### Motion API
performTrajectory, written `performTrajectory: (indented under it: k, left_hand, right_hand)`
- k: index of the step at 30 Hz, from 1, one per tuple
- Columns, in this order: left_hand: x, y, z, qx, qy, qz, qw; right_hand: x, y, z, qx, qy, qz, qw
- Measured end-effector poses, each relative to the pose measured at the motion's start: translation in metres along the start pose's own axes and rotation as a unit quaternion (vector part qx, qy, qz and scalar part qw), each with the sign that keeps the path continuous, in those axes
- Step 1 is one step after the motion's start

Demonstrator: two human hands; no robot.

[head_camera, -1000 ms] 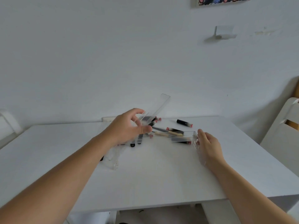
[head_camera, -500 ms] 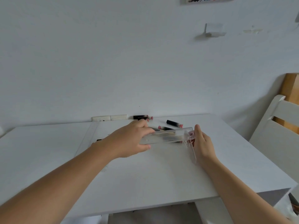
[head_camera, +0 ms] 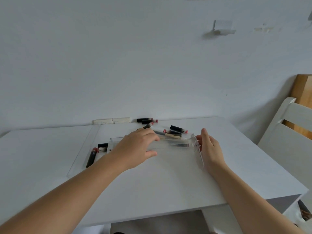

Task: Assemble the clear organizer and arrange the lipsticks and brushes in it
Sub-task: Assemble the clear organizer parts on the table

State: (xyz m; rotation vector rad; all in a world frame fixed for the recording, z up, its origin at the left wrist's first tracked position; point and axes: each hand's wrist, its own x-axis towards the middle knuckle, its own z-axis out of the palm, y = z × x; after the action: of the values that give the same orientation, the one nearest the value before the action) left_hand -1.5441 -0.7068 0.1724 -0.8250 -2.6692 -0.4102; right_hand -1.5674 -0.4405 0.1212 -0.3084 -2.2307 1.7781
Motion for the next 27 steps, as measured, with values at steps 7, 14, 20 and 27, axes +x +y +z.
performTrajectory:
  k: [7, 14, 20, 27]
  left_hand:
    - [-0.010, 0.003, 0.010, 0.053, 0.095, 0.041, 0.993]
    - [-0.015, -0.001, 0.021, 0.060, 0.116, 0.059, 0.990]
    - [-0.021, -0.001, 0.030, 0.061, 0.136, 0.021, 0.989]
    - [-0.036, -0.020, 0.018, 0.026, 0.237, -0.044, 0.970]
  right_hand:
    - [-0.007, -0.004, 0.001, -0.002, -0.014, -0.007, 1.000]
    - [-0.010, -0.004, 0.001, -0.015, -0.027, -0.022, 0.999]
    - [-0.011, -0.003, 0.002, -0.008, -0.039, -0.023, 0.999]
    - [-0.009, 0.002, 0.000, -0.041, -0.046, -0.026, 0.998]
